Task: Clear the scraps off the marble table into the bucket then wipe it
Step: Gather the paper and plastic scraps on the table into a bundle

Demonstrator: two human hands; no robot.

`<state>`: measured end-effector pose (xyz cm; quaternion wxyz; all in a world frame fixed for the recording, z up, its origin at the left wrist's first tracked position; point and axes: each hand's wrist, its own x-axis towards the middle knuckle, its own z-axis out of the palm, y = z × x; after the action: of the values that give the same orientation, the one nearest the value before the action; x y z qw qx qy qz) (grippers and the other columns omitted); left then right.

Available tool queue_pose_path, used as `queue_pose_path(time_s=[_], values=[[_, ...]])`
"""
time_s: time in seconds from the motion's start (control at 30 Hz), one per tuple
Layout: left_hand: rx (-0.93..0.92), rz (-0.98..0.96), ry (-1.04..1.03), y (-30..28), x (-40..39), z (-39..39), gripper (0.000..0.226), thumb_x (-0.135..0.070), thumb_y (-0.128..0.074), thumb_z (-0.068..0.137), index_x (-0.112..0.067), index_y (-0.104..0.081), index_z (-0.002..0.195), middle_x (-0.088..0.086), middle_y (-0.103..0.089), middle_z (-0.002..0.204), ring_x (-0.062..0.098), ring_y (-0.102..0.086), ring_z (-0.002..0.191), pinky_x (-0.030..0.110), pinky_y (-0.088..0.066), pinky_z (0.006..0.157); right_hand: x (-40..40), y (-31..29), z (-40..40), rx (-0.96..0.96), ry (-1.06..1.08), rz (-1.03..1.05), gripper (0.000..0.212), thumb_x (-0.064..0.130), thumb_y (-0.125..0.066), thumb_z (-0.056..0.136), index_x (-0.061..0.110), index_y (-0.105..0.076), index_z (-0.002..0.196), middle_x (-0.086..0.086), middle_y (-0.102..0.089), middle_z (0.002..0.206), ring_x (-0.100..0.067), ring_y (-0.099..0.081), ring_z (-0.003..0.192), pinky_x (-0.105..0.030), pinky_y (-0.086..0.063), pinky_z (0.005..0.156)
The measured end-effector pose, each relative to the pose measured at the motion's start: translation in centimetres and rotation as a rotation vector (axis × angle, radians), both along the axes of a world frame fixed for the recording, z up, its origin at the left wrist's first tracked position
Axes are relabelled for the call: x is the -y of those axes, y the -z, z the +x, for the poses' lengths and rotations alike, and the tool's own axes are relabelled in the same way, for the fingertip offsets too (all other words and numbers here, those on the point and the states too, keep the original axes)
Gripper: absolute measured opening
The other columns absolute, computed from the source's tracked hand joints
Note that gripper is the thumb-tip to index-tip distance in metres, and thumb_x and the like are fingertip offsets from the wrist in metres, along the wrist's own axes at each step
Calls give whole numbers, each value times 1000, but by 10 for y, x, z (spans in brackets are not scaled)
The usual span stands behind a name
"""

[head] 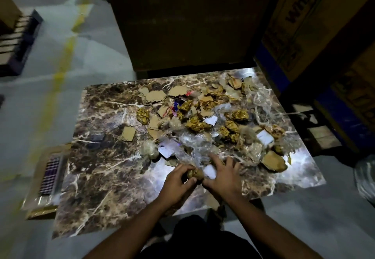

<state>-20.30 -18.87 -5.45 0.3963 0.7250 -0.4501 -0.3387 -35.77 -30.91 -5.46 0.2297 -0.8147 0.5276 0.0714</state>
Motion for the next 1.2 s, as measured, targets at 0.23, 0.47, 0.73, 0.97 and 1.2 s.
queue_pose_path(time_s=[0.23,0.47,0.73,0.97,1.2], values=[[92,98,-205,-4,19,-28,22,-37,-68,84,-31,-64,104,-9,-50,101,4,-54,90,10,-40,76,33,-3,-6,136,-90,44,73,36,-74,79,45,-40,142,-11,-34,140,-36,-56,116,-35,-50,81],[164,-90,-428,-49,45,-15,23,-45,-74,77,-54,-64,96,12,-21,150,7,-31,131,18,-39,105,84,-70,3,224,-158,18,72,31,-84,78,41,-46,139,-9,-24,149,-29,-62,98,-28,-45,68],[285,-213,-360,-77,91,51,27,-39,-49,79,-20,-63,94,-6,-27,151,16,-19,143,31,-23,109,129,-156,40,-130,-464,-207,72,61,-85,67,42,-54,129,-5,-28,142,-23,-65,98,-26,-48,65],[134,111,-57,-60,150,85,37,-36,-44,98,-22,-60,128,4,-66,121,23,-62,106,30,-45,81,158,-161,100,-103,-708,-93,97,35,-90,69,43,-34,148,0,-42,145,-23,-54,119,-37,-55,91],[108,142,-218,-40,158,91,42,-14,-59,97,-12,-50,139,10,-64,126,22,-61,107,28,-41,83,163,-120,142,261,-571,75,93,8,-78,75,31,-33,152,-3,-30,155,-26,-41,137,-30,-48,93]])
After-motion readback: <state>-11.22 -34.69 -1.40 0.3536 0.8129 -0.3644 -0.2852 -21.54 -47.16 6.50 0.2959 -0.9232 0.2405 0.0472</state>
